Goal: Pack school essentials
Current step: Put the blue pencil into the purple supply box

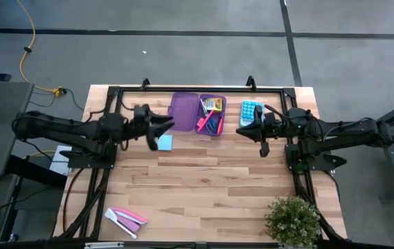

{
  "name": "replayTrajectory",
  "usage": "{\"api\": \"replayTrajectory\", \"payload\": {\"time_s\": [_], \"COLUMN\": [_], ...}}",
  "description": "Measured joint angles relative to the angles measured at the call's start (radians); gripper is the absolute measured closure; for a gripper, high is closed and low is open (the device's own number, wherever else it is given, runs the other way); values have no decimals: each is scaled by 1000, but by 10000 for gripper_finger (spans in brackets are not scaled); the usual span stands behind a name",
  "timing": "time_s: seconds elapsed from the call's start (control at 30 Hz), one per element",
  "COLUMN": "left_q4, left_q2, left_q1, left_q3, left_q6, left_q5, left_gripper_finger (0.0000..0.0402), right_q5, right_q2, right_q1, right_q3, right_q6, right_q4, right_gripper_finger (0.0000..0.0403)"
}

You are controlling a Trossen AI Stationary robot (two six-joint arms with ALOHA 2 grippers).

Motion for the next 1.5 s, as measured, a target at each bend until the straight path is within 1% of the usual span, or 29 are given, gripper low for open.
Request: {"api": "replayTrajectory", "payload": {"time_s": [0.07,0.13,0.23,0.3,0.33,0.47,0.6,0.67,0.87,1.07,1.3,1.43,1.5], "left_q4": [-211,-474,-825,-1021,-1087,-1297,-1305,-1305,-1298,-1257,-1243,-1234,-1232], "left_q2": [0,1,39,71,86,176,280,332,481,593,681,704,705], "left_q1": [45,109,222,304,346,510,610,637,675,701,737,753,757], "left_q3": [61,133,221,239,241,229,194,184,180,180,183,184,184], "left_q6": [-83,-179,-290,-321,-328,-298,-211,-168,-80,-49,-13,57,86], "left_q5": [-61,-111,-127,-109,-95,63,229,271,272,267,290,337,339], "left_gripper_finger": [275,275,275,275,275,275,275,275,275,275,275,275,275], "right_q5": [4,8,9,9,9,11,11,11,11,11,10,10,10], "right_q2": [0,0,0,0,0,0,0,0,0,0,0,0,0], "right_q1": [0,0,0,0,0,0,0,0,0,0,0,0,0], "right_q3": [0,0,0,0,0,0,0,0,0,0,0,0,0], "right_q6": [0,0,0,0,6,18,16,16,17,19,35,38,38], "right_q4": [0,0,-5,-14,-20,-46,-60,-60,-61,-61,-64,-65,-65], "right_gripper_finger": [402,402,402,402,402,402,402,402,402,402,402,402,402]}}
